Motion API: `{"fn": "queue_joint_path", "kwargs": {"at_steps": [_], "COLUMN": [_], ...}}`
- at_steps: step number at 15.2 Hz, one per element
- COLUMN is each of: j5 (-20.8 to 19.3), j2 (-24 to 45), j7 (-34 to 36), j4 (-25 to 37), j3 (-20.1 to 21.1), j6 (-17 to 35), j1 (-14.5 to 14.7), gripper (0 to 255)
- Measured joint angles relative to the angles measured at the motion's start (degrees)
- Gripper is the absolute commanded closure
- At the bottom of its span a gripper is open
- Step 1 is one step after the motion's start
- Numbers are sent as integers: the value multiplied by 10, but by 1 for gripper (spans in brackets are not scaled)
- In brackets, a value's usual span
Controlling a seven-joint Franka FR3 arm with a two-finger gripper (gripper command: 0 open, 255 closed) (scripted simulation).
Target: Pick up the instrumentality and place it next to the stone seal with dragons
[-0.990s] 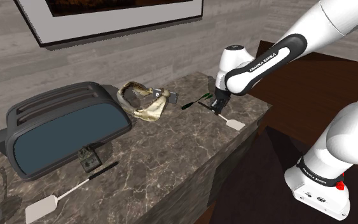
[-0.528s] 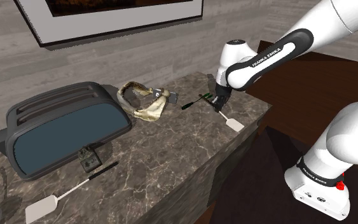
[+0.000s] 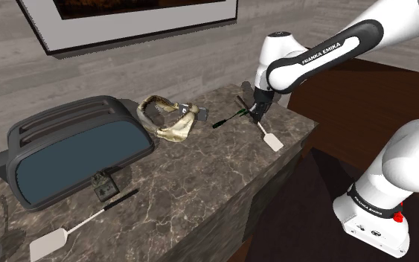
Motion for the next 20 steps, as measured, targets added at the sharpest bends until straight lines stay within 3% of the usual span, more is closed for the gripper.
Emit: {"fn": "queue_joint_path", "kwargs": {"at_steps": [17,20], "j5": [3,9], "j2": [-61,-61], "j7": [-3,25], "j4": [80,83], "j3": [-3,17], "j6": [-140,-145], "j1": [1,13], "gripper": [255,255]}}
